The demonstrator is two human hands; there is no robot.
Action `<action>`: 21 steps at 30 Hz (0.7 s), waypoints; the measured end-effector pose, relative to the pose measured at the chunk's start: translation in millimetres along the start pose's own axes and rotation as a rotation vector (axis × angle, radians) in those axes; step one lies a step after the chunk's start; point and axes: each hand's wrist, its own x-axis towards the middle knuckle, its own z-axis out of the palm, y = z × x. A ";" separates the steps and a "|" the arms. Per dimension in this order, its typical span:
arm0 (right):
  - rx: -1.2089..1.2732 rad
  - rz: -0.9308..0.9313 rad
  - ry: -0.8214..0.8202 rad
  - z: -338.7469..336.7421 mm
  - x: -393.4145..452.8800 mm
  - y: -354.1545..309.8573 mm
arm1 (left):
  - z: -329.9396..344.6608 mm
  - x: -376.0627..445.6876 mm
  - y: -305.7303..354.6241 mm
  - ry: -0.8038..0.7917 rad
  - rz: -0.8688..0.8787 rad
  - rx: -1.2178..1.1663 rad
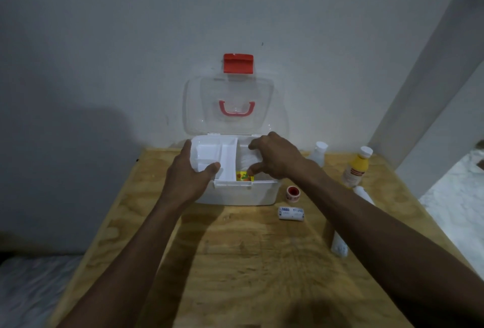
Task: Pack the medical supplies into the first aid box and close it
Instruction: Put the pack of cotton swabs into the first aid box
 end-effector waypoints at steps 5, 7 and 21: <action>0.086 0.003 -0.051 2.6 2.6 -4.1 | 2.0 -0.1 -0.5 -0.004 0.006 -0.004; 0.126 0.016 -0.050 1.0 3.0 -3.6 | 2.6 0.6 -0.9 -0.003 0.005 -0.002; 0.448 0.232 0.048 5.0 7.1 -19.8 | 2.0 1.1 -1.6 0.003 0.015 -0.001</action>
